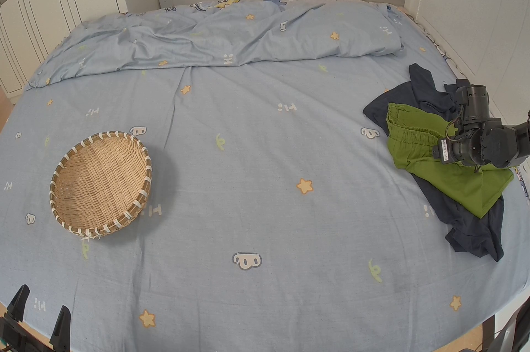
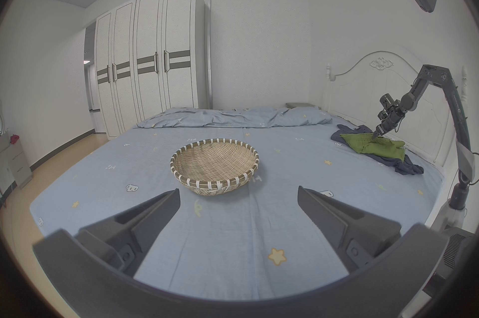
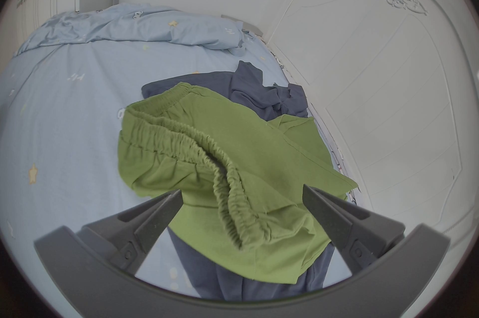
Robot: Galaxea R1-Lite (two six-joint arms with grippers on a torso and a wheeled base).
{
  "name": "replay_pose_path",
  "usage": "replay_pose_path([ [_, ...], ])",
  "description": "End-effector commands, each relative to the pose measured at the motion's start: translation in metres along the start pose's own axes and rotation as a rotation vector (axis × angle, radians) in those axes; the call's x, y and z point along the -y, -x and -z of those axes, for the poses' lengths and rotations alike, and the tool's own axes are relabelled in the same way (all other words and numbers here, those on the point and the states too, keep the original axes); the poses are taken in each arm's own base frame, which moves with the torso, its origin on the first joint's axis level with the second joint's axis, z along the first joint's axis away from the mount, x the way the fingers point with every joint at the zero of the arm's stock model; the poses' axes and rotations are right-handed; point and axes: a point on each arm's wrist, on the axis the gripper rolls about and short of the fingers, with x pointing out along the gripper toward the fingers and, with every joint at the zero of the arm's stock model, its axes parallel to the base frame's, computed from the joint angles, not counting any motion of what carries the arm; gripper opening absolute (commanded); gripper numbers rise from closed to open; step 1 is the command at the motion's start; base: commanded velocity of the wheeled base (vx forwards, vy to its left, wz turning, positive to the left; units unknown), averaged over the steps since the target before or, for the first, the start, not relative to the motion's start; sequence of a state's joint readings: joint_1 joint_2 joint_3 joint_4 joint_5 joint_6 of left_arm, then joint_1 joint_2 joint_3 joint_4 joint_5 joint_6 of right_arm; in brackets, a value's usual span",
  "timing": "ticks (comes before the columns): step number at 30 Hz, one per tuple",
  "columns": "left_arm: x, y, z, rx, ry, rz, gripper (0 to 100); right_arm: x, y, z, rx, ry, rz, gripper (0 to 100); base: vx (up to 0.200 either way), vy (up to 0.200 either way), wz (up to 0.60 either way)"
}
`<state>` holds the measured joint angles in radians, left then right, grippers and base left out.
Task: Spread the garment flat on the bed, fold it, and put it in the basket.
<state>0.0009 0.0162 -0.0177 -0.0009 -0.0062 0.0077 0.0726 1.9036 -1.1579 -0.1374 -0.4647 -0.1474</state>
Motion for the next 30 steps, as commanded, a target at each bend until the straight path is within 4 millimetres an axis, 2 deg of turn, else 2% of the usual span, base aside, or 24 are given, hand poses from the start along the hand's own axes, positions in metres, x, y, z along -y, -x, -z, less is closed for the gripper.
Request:
replay_pose_path([
  [1,0.000,0.000,0.005,-0.004,0.000,-0.001,100,-0.003,-0.021,0.000,-0.023,-0.001,0.011,100,0.000,0.000,0.00],
  [6,0.000,0.000,0.005,-0.002,0.000,-0.001,100,0.003,-0.027,-0.006,-0.013,-0.018,0.029,100,0.000,0.000,0.00],
  [9,0.000,0.000,0.005,-0.002,0.000,0.001,100,0.001,-0.037,-0.002,-0.032,-0.015,0.031,100,0.000,0.000,0.00],
  [15,0.000,0.000,0.005,-0.002,0.000,-0.001,100,-0.002,-0.039,-0.001,-0.033,-0.013,0.028,100,0.000,0.000,0.00],
  [16,0.000,0.000,0.005,-0.002,0.000,-0.001,100,-0.002,-0.039,-0.001,-0.033,-0.013,0.028,0,0.000,0.000,0.00],
  [26,0.000,0.000,0.005,-0.002,0.000,-0.001,100,0.001,-0.035,-0.003,-0.027,-0.018,0.029,0,0.000,0.000,0.00],
  [30,0.000,0.000,0.005,-0.002,0.000,-0.001,100,0.005,-0.017,-0.008,-0.022,-0.009,0.019,0,0.000,0.000,0.00],
])
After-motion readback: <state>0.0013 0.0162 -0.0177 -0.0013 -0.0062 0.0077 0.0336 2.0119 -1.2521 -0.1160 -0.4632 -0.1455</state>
